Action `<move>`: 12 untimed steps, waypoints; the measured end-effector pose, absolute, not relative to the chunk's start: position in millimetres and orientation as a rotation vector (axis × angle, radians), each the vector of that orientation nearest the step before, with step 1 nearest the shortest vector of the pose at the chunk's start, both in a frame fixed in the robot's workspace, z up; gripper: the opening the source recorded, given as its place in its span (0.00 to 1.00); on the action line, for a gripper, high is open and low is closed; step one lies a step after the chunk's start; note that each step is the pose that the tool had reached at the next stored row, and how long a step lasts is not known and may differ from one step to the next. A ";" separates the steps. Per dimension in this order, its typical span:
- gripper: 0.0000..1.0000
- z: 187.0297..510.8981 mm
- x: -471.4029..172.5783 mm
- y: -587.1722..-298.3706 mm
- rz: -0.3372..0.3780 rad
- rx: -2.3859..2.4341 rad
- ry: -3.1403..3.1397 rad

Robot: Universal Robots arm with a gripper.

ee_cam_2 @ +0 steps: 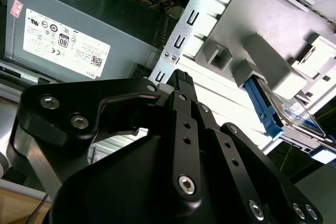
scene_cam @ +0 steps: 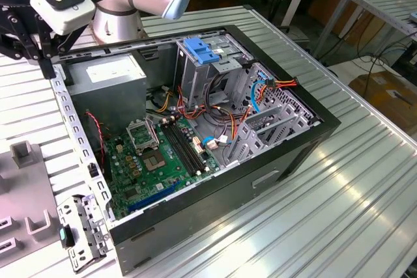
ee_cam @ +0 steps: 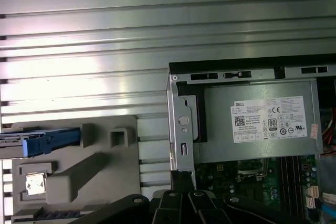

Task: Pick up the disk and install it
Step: 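Reach for the disk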

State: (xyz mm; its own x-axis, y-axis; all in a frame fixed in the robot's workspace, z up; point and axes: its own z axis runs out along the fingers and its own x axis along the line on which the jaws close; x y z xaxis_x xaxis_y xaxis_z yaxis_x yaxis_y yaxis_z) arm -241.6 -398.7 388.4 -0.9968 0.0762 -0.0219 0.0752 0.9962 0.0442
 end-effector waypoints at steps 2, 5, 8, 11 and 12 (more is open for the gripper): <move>0.11 388.3 -243.5 -398.7 0.067 0.118 3.115; 0.11 388.1 -246.0 -398.7 0.068 0.118 3.115; 0.11 388.0 -248.3 -398.7 0.068 0.118 3.115; 0.11 387.9 -250.6 -398.7 0.068 0.118 3.115; 0.11 387.8 -251.4 -398.7 0.067 0.118 3.115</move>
